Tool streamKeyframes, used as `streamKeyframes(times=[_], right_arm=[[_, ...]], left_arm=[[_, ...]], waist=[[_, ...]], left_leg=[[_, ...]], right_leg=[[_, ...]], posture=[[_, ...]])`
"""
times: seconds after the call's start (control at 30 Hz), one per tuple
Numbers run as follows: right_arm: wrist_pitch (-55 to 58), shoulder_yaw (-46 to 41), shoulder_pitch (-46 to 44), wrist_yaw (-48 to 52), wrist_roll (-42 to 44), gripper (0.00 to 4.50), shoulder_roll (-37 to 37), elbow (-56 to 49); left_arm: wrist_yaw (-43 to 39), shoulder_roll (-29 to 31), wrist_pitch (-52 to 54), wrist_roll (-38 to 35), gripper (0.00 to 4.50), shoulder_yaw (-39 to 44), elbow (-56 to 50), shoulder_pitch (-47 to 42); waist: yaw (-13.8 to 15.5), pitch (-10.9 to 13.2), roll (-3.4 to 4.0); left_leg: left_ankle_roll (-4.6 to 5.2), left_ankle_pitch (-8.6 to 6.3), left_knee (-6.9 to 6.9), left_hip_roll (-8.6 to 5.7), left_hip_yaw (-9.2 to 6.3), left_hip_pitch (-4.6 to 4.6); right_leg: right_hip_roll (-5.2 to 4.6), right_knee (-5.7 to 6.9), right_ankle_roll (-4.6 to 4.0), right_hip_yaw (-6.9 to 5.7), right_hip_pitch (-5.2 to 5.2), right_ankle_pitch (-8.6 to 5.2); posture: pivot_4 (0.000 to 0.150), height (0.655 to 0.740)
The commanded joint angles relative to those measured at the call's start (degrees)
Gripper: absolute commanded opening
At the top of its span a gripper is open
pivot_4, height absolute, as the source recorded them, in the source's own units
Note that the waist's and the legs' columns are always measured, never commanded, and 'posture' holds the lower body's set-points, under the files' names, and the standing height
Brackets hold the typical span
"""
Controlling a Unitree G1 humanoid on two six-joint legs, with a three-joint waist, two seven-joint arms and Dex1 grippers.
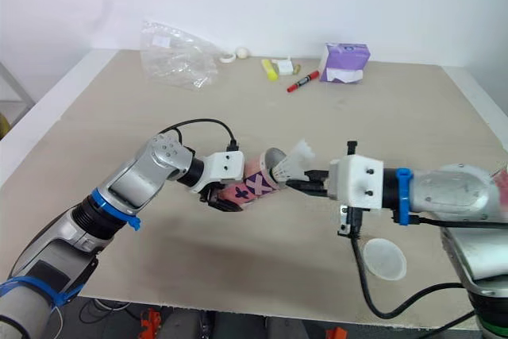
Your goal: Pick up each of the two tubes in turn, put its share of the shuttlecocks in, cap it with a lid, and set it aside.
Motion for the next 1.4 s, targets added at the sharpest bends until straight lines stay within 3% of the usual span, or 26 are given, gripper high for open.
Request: streamKeyframes(times=[0.03,0.07,0.1,0.17,0.2,0.33,0.37,0.4,0.47,0.63,0.73,0.83,0.87,0.97,1.4], right_arm=[[-1.71,1.66,-2.27,-0.05,-1.11,0.04,0.41,-0.62],[-1.71,1.52,-2.36,0.29,-0.79,0.04,0.33,-0.68],[-1.71,1.4,-2.43,0.48,-0.54,0.69,0.28,-0.71],[-0.2,-0.38,-2.01,1.82,2.23,1.21,-0.78,-1.24],[1.03,-1.72,-1.75,2.37,3.91,1.93,-1.46,-1.45],[5.12,-6.65,-1.14,3.66,8.74,3.51,-3.87,-0.81],[7.66,-8.31,-1.47,3.32,11.28,3.51,-4.28,-0.23],[9.65,-9.62,-2.12,2.85,13.21,3.97,-4.48,0.59],[13.21,-11.52,-3.77,2.17,15.93,4.19,-5.28,2.68],[16.51,-9.12,-8.31,1.92,15.11,4.19,-6.95,7.84],[16.28,-3.94,-12.75,1.89,11.92,3.49,-6.54,9.36],[17.24,1.97,-17.89,2.21,10.25,2.19,-4.95,9.03],[17.63,4.76,-19.61,2.86,9.32,1.47,-4.36,8.78],[17.56,9.97,-22.74,4.19,6.74,0.08,-3.13,9.25],[11.57,27.13,-28.63,9.36,-7.88,0.08,5.23,16.43]], left_arm=[[0.58,-0.72,-0.39,0.54,3.06,-1.39,0.72,-0.15],[0.57,-0.72,-0.33,0.54,3.06,-1.4,0.59,-0.1],[0.56,-0.72,-0.29,0.55,3.06,-1.4,0.5,-0.07],[0.56,-0.67,-0.15,0.51,3.06,-1.41,0.25,0.07],[0.58,-0.62,-0.14,0.5,3.06,-1.44,0.16,0.16],[0.69,-0.58,0.04,0.45,3.06,-1.56,-0.09,0.37],[0.72,-0.59,0.03,0.45,3.06,-1.57,-0.11,0.38],[0.72,-0.6,0.01,0.46,3.06,-1.58,-0.11,0.39],[0.77,-0.58,-0.19,0.55,3.06,-1.66,0.03,0.37],[0.75,-0.76,-0.42,0.56,3.06,-1.7,0.41,0.18],[0.76,-0.85,-0.59,0.62,3.06,-1.73,0.57,0.16],[0.72,-0.99,-0.66,0.61,3.06,-1.73,0.66,0.04],[0.76,-1.04,-0.76,0.65,3.06,-1.71,0.79,-0.05],[0.87,-1.17,-0.84,0.75,3.06,-1.63,1.11,-0.25],[1.04,-1.35,-1.09,0.88,3.06,-1.59,1.42,-0.33]], waist=[[-0.02,0.0,0.0],[0.05,0.0,0.0],[0.06,0.0,0.0],[0.05,0.0,0.0],[0.06,0.0,0.0],[0.08,0.01,-0.01],[0.06,0.01,-0.01],[0.08,0.01,-0.02],[0.06,0.01,-0.02],[0.05,0.01,-0.01],[-0.04,0.0,0.02],[0.02,-0.01,0.04],[0.07,0.0,0.03],[0.06,0.0,0.02],[0.06,-0.01,0.04]], left_leg=[[0.0,0.0,0.0,0.01,0.01,0.01],[0.0,0.0,0.0,0.01,0.0,0.01],[0.01,0.0,0.0,0.01,-0.05,0.01],[0.0,0.0,0.0,0.01,-0.05,0.01],[0.0,0.0,-0.01,-0.01,-0.05,-0.01],[0.0,0.0,-0.01,-0.02,-0.07,-0.02],[0.0,0.0,-0.01,-0.02,-0.06,-0.01],[0.0,0.0,-0.01,-0.02,-0.06,-0.01],[0.01,0.0,0.0,-0.01,-0.06,0.0],[0.01,0.0,0.0,0.01,-0.04,0.01],[0.0,0.0,-0.02,0.0,-0.02,0.01],[0.01,0.0,-0.01,0.01,0.01,0.01],[0.01,0.0,-0.01,-0.01,-0.01,0.0],[0.0,0.0,-0.01,-0.01,-0.01,-0.02],[0.01,0.01,0.02,-0.07,-0.01,-0.03]], right_leg=[[0.0,0.0,-0.01,0.0,0.0,0.01],[0.0,0.0,-0.01,0.0,0.0,0.01],[0.01,0.01,-0.01,-0.04,0.0,0.01],[0.01,0.01,-0.02,-0.04,0.01,0.0],[-0.02,0.01,-0.02,-0.04,0.01,-0.02],[-0.04,0.0,0.0,-0.04,0.03,-0.06],[-0.05,0.0,0.0,-0.04,0.03,-0.06],[-0.04,0.01,-0.01,-0.04,0.03,-0.05],[-0.04,0.01,-0.02,-0.04,0.03,-0.03],[-0.05,0.0,-0.04,-0.06,0.02,-0.02],[-0.05,0.01,-0.05,-0.06,0.0,-0.03],[-0.05,0.02,-0.05,-0.05,-0.04,-0.01],[-0.05,0.02,-0.05,-0.05,-0.03,0.0],[-0.07,0.0,-0.04,-0.08,-0.02,-0.02],[-0.17,0.03,-0.02,-0.15,-0.04,0.0]], posture=[[0.15,0.74],[0.15,0.74],[0.15,0.74],[0.15,0.74],[0.15,0.74],[0.15,0.74],[0.15,0.74],[0.15,0.74],[0.15,0.74],[0.15,0.74],[0.15,0.74],[0.15,0.74],[0.15,0.74],[0.15,0.74],[0.15,0.74]])
